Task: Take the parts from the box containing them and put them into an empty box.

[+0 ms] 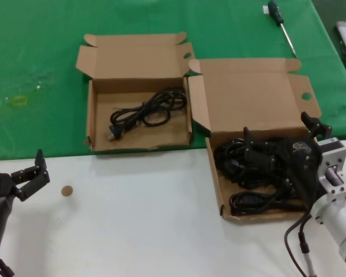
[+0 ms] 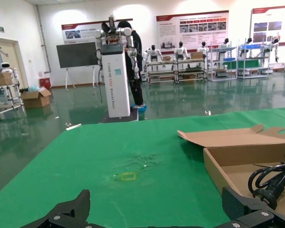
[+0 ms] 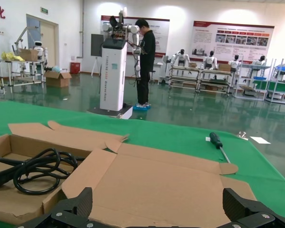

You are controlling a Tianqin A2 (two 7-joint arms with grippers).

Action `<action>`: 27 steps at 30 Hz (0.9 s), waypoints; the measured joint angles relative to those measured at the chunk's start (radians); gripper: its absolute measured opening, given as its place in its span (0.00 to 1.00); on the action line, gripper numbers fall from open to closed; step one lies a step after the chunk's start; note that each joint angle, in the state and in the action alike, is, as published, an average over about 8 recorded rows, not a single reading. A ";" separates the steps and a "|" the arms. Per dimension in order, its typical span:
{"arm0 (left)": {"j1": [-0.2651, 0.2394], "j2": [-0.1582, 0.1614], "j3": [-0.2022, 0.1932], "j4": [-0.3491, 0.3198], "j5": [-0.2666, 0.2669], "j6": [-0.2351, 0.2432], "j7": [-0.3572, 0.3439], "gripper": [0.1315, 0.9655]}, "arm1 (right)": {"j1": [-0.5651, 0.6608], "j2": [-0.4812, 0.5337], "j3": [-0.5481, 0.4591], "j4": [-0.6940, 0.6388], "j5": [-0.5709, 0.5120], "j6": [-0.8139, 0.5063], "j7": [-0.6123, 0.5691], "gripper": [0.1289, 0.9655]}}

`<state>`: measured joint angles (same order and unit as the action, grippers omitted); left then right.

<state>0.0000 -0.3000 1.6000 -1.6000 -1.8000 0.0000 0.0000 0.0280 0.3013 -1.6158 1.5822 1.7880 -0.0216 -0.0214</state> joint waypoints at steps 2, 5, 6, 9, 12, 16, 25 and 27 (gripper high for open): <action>0.000 0.000 0.000 0.000 0.000 0.000 0.000 1.00 | 0.000 0.000 0.000 0.000 0.000 0.000 0.000 1.00; 0.000 0.000 0.000 0.000 0.000 0.000 0.000 1.00 | 0.000 0.000 0.000 0.000 0.000 0.000 0.000 1.00; 0.000 0.000 0.000 0.000 0.000 0.000 0.000 1.00 | 0.000 0.000 0.000 0.000 0.000 0.000 0.000 1.00; 0.000 0.000 0.000 0.000 0.000 0.000 0.000 1.00 | 0.000 0.000 0.000 0.000 0.000 0.000 0.000 1.00; 0.000 0.000 0.000 0.000 0.000 0.000 0.000 1.00 | 0.000 0.000 0.000 0.000 0.000 0.000 0.000 1.00; 0.000 0.000 0.000 0.000 0.000 0.000 0.000 1.00 | 0.000 0.000 0.000 0.000 0.000 0.000 0.000 1.00; 0.000 0.000 0.000 0.000 0.000 0.000 0.000 1.00 | 0.000 0.000 0.000 0.000 0.000 0.000 0.000 1.00; 0.000 0.000 0.000 0.000 0.000 0.000 0.000 1.00 | 0.000 0.000 0.000 0.000 0.000 0.000 0.000 1.00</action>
<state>0.0000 -0.3000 1.6000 -1.6000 -1.8000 0.0000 0.0000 0.0280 0.3013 -1.6158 1.5822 1.7880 -0.0216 -0.0214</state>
